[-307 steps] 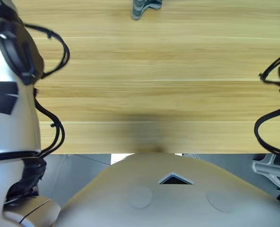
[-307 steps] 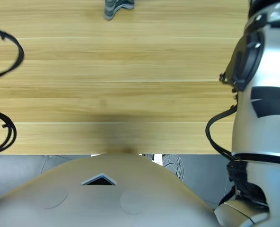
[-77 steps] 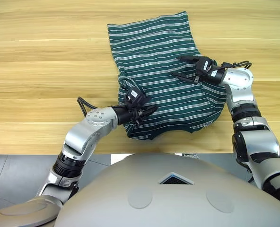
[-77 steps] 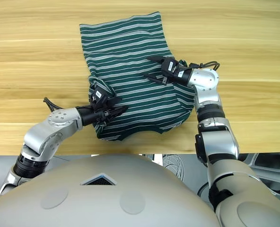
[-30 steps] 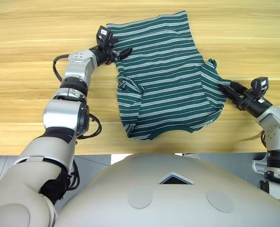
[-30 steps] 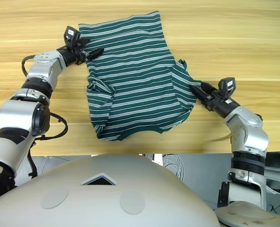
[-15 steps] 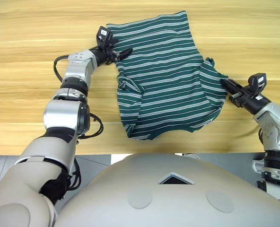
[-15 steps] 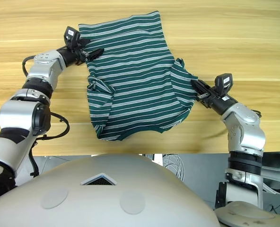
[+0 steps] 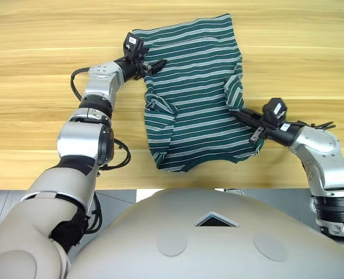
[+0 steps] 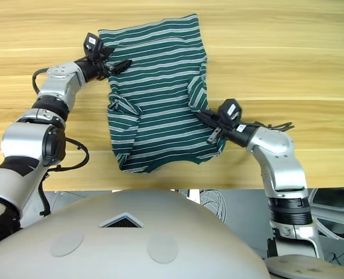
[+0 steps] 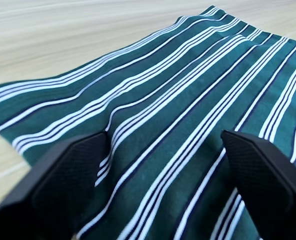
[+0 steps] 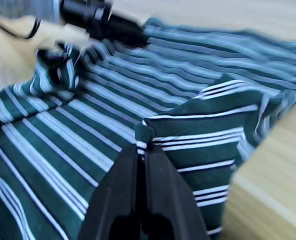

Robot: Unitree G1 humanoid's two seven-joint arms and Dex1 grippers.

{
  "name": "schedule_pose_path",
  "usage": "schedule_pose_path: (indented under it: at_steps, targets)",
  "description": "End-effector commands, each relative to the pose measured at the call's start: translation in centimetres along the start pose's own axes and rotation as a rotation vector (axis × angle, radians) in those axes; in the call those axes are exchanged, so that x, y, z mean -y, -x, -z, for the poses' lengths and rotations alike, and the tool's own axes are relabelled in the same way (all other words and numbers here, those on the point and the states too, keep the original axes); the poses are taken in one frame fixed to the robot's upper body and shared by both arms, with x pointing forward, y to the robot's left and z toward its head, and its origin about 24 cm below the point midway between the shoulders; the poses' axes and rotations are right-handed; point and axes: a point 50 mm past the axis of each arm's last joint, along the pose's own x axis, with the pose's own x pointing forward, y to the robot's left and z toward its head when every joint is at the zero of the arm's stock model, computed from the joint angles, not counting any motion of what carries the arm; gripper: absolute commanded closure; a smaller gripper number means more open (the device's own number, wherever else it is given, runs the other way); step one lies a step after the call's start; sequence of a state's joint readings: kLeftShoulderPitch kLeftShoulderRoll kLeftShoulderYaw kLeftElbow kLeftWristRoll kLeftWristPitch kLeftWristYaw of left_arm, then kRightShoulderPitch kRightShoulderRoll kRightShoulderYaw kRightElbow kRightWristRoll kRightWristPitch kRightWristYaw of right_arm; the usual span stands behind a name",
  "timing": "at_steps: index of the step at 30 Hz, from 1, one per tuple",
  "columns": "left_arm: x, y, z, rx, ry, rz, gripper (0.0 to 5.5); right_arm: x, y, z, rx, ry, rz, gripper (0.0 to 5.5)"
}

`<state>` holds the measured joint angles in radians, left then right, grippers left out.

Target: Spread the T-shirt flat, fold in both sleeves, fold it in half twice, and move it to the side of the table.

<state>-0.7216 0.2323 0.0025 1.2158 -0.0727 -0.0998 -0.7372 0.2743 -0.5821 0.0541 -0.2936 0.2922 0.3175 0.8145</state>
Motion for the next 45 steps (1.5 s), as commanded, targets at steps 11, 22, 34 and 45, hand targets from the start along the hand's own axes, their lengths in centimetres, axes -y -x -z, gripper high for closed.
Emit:
schedule_pose_path:
  at_steps: [11, 22, 34, 45]
  targets:
    - [0.2, -0.2, 0.8, -0.068, -0.044, -0.021, 1.37, -0.4, -0.1, -0.2, -0.069, 0.206, -0.08, 4.18]
    - [1.0, -1.8, -1.7, 0.005, -0.112, -0.061, 1.37, 2.9, 3.2, -4.0, 0.279, 0.295, -0.104, 3.65]
    - [3.9, -4.2, -3.7, 0.057, -0.143, 0.015, 1.37, 8.8, 5.8, 1.4, -0.141, 0.836, -0.059, 3.65]
    - [-1.2, 5.6, -8.0, 0.431, -0.449, 0.074, 1.37, 6.2, 5.6, 2.4, -0.204, 0.814, -0.482, 2.03]
